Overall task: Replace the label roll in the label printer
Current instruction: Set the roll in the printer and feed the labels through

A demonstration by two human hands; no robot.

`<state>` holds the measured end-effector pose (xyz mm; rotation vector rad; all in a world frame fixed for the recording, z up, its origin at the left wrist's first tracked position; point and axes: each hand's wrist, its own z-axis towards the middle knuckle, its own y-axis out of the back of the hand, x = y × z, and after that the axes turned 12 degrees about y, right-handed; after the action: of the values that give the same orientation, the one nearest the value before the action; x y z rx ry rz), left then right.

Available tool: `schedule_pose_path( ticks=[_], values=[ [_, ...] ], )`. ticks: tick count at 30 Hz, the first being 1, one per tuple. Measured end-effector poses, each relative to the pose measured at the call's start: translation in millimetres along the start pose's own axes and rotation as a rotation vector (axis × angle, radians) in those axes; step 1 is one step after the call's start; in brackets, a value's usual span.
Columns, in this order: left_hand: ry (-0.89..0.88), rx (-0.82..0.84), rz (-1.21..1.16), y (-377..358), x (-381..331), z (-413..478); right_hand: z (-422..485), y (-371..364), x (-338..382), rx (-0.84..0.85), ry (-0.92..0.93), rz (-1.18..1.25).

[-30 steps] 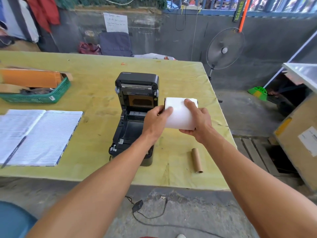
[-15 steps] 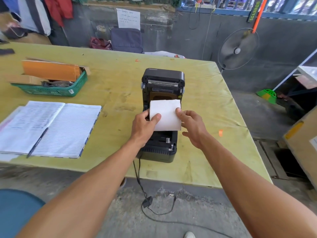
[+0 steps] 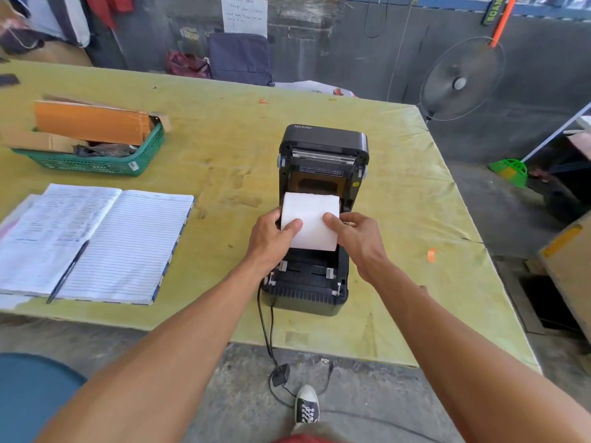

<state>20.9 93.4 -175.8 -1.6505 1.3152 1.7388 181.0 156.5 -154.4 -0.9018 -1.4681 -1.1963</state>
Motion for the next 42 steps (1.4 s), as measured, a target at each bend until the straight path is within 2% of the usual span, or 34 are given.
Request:
schedule_pose_path(
  ticks=[9, 26, 42],
  values=[
    [0.057, 0.005, 0.024, -12, -2, 30, 29, -3, -7, -0.008, 0.004, -0.065],
    [0.120, 0.052, 0.016, -5, 25, 21, 6, -21, -25, -0.024, 0.038, -0.077],
    [0.093, 0.061, 0.039, -14, 25, 23, 12, -20, -38, -0.013, -0.010, 0.022]
  ],
)
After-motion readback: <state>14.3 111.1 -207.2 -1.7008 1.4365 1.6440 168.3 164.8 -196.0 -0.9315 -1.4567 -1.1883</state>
